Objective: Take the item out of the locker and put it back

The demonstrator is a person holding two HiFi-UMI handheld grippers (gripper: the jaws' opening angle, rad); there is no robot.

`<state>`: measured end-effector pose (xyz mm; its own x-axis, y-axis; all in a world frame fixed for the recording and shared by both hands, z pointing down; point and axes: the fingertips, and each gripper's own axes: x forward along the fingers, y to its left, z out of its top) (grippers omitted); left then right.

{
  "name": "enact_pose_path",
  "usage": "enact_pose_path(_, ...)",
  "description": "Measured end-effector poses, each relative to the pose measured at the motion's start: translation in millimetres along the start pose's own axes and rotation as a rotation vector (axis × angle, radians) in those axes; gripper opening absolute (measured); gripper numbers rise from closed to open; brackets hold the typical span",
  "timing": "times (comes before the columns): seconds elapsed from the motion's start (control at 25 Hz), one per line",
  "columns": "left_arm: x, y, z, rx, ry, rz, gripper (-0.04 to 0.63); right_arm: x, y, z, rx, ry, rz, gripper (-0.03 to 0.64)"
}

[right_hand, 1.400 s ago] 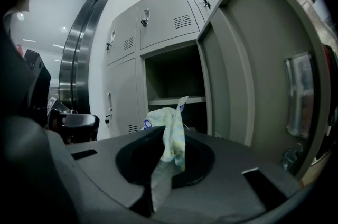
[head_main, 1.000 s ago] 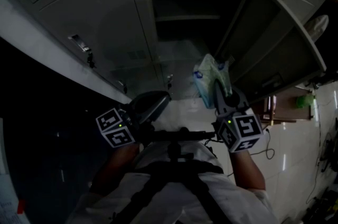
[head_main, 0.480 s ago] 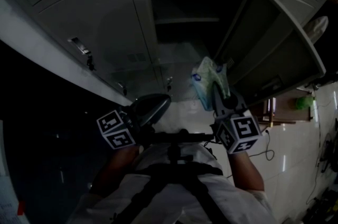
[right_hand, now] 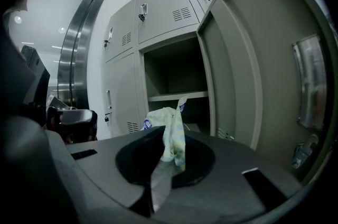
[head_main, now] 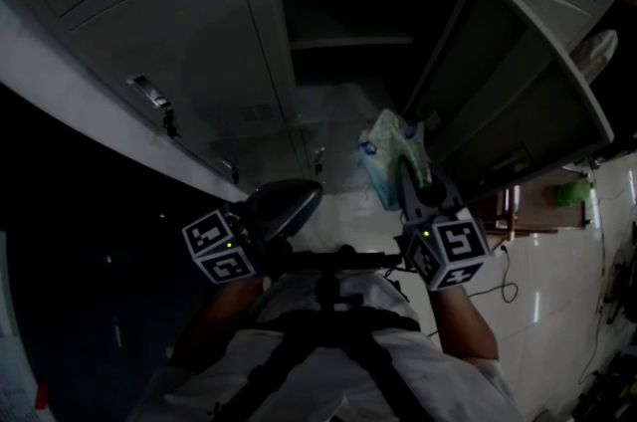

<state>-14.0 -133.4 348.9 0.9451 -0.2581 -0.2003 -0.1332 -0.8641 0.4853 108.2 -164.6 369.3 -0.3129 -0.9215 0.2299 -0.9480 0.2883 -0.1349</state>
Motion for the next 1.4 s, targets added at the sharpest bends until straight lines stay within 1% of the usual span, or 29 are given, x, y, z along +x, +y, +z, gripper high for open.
enact_pose_path(0.12, 1, 2, 3, -0.024, -0.024, -0.008, 0.000, 1, 0, 0, 0.003, 0.010, -0.004, 0.000)
enact_pose_path(0.28, 0, 7, 5, -0.038, -0.036, 0.007, 0.000, 5, 0, 4, -0.007, 0.003, -0.002, 0.000)
enact_pose_path(0.6, -3, 20, 10, -0.037, -0.046, 0.038, 0.000, 20, -3, 17, -0.043, -0.008, -0.003, 0.000)
enact_pose_path(0.72, -4, 27, 14, -0.033, -0.049, 0.056, 0.000, 26, -6, 28, -0.069, -0.020, -0.006, 0.000)
enact_pose_path(0.92, 2, 38, 30, 0.024, -0.062, 0.085, 0.000, 46, -11, 59, -0.150, -0.059, -0.005, 0.000)
enact_pose_path(1.04, 6, 40, 37, 0.054, -0.054, 0.058, 0.000, 61, -10, 83, -0.185, -0.090, -0.001, 0.000)
enact_pose_path(1.16, 16, 40, 52, 0.053, -0.060, 0.045, 0.000, 75, -11, 106, -0.211, -0.118, -0.005, 0.000)
enact_pose_path(1.4, 32, 46, 76, 0.096, -0.066, 0.025, 0.000, 105, -15, 139, -0.250, -0.146, -0.025, 0.000)
